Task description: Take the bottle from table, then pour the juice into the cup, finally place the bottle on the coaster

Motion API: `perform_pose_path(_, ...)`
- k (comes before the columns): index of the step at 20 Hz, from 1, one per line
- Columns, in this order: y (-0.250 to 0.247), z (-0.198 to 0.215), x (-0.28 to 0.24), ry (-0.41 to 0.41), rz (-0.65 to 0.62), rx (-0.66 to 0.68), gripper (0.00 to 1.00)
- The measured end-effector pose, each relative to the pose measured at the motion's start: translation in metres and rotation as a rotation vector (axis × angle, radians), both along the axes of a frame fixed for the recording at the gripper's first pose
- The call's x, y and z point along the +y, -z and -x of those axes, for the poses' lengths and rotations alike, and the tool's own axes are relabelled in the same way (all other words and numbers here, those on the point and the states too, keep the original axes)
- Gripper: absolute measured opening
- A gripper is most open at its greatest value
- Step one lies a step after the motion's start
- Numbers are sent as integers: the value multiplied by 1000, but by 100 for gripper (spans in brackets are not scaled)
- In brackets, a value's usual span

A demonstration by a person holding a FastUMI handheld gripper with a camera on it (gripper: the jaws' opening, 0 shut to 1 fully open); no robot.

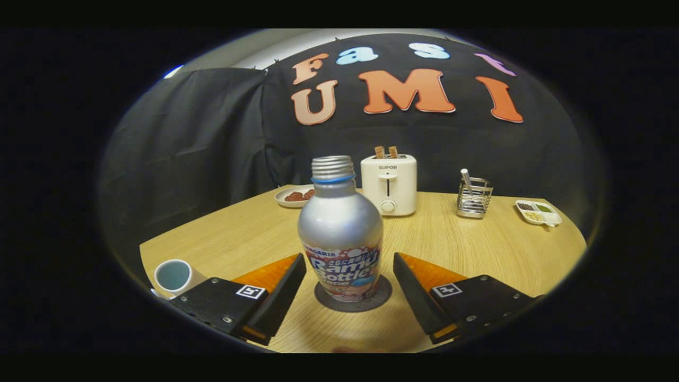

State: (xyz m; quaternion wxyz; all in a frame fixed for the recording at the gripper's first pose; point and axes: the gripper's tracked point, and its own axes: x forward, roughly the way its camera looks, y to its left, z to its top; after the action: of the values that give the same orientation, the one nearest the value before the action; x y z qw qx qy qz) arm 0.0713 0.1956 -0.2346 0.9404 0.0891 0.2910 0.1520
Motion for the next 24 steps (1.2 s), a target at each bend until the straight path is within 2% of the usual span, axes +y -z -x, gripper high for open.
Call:
perform_pose_path(10, -89, 25, -44, 107, 0, -192, 97)
perform_pose_path(16, -151, 49, -90, 237, 15, -310, 97)
perform_pose_path(22, -181, 75, -128, 361, 55, -408, 97)
perform_pose_path(24, -185, 83, -133, 371, 81, -426, 97)
